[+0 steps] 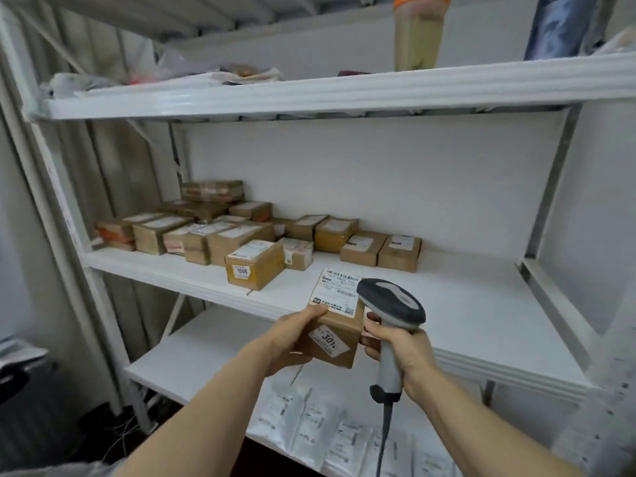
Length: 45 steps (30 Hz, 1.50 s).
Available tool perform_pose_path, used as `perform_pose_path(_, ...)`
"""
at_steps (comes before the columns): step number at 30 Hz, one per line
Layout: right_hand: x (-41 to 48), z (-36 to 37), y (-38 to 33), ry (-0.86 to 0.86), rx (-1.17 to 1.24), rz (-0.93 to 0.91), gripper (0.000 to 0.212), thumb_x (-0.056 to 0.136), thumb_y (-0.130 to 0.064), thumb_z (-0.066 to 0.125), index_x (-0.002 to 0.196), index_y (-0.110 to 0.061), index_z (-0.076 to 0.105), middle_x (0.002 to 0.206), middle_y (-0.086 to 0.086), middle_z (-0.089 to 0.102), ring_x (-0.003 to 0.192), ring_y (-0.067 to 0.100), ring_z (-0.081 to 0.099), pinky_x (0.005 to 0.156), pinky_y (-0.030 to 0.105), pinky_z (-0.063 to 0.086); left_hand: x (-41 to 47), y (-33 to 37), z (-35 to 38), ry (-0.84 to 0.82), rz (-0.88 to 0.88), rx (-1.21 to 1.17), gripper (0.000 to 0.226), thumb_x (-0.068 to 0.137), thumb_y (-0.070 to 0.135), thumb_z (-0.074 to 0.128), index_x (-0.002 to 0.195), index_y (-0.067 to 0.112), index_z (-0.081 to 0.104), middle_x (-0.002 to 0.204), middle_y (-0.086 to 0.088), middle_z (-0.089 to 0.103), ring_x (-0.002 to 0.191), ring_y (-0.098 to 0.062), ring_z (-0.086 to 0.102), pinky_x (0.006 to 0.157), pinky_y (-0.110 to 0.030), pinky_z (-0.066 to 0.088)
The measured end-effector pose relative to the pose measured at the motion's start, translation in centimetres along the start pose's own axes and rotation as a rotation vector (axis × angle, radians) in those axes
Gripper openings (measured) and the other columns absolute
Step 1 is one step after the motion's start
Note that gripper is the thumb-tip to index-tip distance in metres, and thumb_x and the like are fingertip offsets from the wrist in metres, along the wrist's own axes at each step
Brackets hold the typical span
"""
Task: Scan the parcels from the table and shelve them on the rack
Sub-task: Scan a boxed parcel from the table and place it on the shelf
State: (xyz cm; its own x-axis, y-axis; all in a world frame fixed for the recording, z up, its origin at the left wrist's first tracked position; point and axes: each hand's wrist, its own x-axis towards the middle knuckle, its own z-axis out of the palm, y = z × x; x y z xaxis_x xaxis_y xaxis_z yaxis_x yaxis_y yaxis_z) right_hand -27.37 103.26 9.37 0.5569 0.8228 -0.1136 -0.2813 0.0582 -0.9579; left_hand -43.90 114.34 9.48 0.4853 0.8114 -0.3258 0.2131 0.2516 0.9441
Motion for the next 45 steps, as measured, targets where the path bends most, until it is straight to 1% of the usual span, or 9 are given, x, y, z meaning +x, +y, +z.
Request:
perform_pose_path(4,6.8,1.7,-0.3,0.008,0.023,0.038,0.018,0.073,0.000,0.078,0.089,-0.005,0.073,0.078,0.011,0.075,0.071,0.023,0.073,0.056,0.027,0.058,5.7,3.1,-0.9,0.019,-0.023,0.107,0.047,0.075,0.062,0.067,0.103,0.026,0.060,0.104,-0.003,0.068,0.102,-0.019,0.059,0.092,-0.038,0.049)
perform_pose_path(11,14.4,4.4,-0.8,0.029,0.042,0.097,0.021,0.071,-0.002,0.080,0.090,-0.005,0.071,0.087,0.010,0.076,0.079,0.022,0.072,0.064,0.030,0.058,13.2,5.2,-2.0,0.029,-0.004,0.110,0.048,0.085,0.058,0.058,0.121,0.025,0.053,0.098,0.004,0.066,0.092,-0.013,0.059,0.089,-0.035,0.046)
perform_pose_path(16,18.4,6.5,-1.4,0.014,0.022,0.139,0.032,0.070,-0.007,0.082,0.100,-0.004,0.070,0.094,0.012,0.074,0.089,0.027,0.070,0.079,0.036,0.057,17.3,7.2,-1.6,0.075,0.039,0.058,0.044,0.089,0.050,0.058,0.117,0.018,0.048,0.092,0.002,0.064,0.074,-0.008,0.058,0.052,-0.021,0.047)
perform_pose_path(20,21.0,8.0,-1.4,0.036,-0.073,0.174,0.029,0.067,-0.014,0.083,0.094,-0.009,0.073,0.086,0.009,0.076,0.082,0.028,0.069,0.069,0.033,0.053,21.2,8.4,-1.4,0.116,0.045,0.145,0.060,0.093,0.052,0.049,0.140,0.016,0.040,0.125,-0.011,0.061,0.108,-0.024,0.059,0.090,-0.035,0.047)
perform_pose_path(23,23.2,9.0,-1.7,0.076,-0.098,0.164,0.027,0.068,-0.014,0.082,0.093,-0.010,0.073,0.087,0.008,0.075,0.079,0.025,0.068,0.065,0.031,0.049,23.6,9.6,-2.0,0.092,0.049,0.160,0.062,0.096,0.049,0.045,0.147,0.017,0.029,0.135,-0.010,0.053,0.113,-0.027,0.055,0.087,-0.035,0.044)
perform_pose_path(27,25.7,10.8,-1.8,0.074,-0.108,0.178,0.025,0.071,-0.011,0.080,0.095,-0.006,0.074,0.091,0.012,0.075,0.092,0.031,0.070,0.089,0.044,0.055,26.1,10.5,-2.3,0.109,0.178,0.390,0.044,0.099,0.029,0.042,0.138,0.008,0.041,0.129,-0.014,0.058,0.114,-0.028,0.056,0.094,-0.035,0.047)
perform_pose_path(29,26.6,11.4,-1.7,0.097,-0.121,0.185,0.028,0.071,-0.009,0.079,0.096,-0.002,0.072,0.090,0.014,0.075,0.093,0.033,0.070,0.093,0.047,0.053,26.6,10.4,-1.9,0.113,0.223,0.512,0.045,0.100,0.025,0.041,0.139,0.005,0.039,0.131,-0.017,0.056,0.118,-0.031,0.054,0.096,-0.034,0.043)
perform_pose_path(35,28.4,11.4,-1.5,0.130,-0.109,0.212,0.033,0.072,-0.005,0.075,0.104,0.003,0.070,0.096,0.019,0.073,0.096,0.037,0.068,0.093,0.047,0.053,27.4,9.6,-1.7,0.221,0.294,0.838,0.062,0.097,0.032,0.043,0.149,0.013,0.016,0.137,-0.020,0.041,0.117,-0.034,0.051,0.090,-0.038,0.043)
perform_pose_path(45,30.4,10.9,-2.0,0.209,-0.034,0.208,0.029,0.073,0.001,0.071,0.102,0.005,0.069,0.095,0.022,0.072,0.072,0.030,0.067,0.069,0.036,0.056,28.5,9.7,-2.7,0.258,0.563,1.077,0.054,0.095,0.047,0.048,0.130,0.007,0.041,0.125,-0.009,0.041,0.103,-0.031,0.059,0.071,-0.033,0.045)
